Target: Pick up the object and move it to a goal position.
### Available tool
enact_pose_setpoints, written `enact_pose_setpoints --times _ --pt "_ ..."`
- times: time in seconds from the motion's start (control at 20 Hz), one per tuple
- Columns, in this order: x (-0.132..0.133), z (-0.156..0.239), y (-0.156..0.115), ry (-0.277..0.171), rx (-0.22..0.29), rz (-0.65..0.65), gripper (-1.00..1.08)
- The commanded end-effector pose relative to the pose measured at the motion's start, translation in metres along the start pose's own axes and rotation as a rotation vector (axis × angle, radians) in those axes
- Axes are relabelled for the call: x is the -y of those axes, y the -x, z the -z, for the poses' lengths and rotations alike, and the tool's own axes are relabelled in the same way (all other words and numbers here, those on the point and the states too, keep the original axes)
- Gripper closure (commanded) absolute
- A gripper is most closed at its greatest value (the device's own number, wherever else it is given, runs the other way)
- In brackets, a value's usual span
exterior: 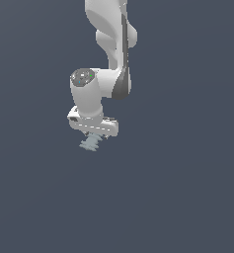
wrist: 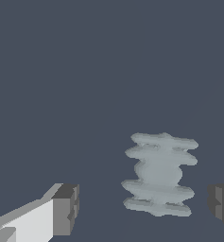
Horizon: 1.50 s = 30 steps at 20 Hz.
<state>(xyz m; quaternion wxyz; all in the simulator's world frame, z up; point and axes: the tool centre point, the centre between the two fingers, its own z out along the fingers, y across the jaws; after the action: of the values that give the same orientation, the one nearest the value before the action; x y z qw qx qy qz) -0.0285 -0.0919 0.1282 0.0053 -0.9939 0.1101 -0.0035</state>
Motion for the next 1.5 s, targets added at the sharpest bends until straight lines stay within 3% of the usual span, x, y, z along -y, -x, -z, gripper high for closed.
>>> enact_pose_setpoints --times 0.0,0.5,0.9,1.45 --pt "-0.015 -0.020 0.007 0.002 0.002 -0.035 -0.92" --pt "-0.048 -0.061 0.028 0.011 0.005 -0.114 -0.92" --pt "-0.050 -0.067 0.029 0.011 0.006 -0.116 -0.92" --pt "-0.051 -0.111 0.031 0.011 0.005 -0.118 -0.92"
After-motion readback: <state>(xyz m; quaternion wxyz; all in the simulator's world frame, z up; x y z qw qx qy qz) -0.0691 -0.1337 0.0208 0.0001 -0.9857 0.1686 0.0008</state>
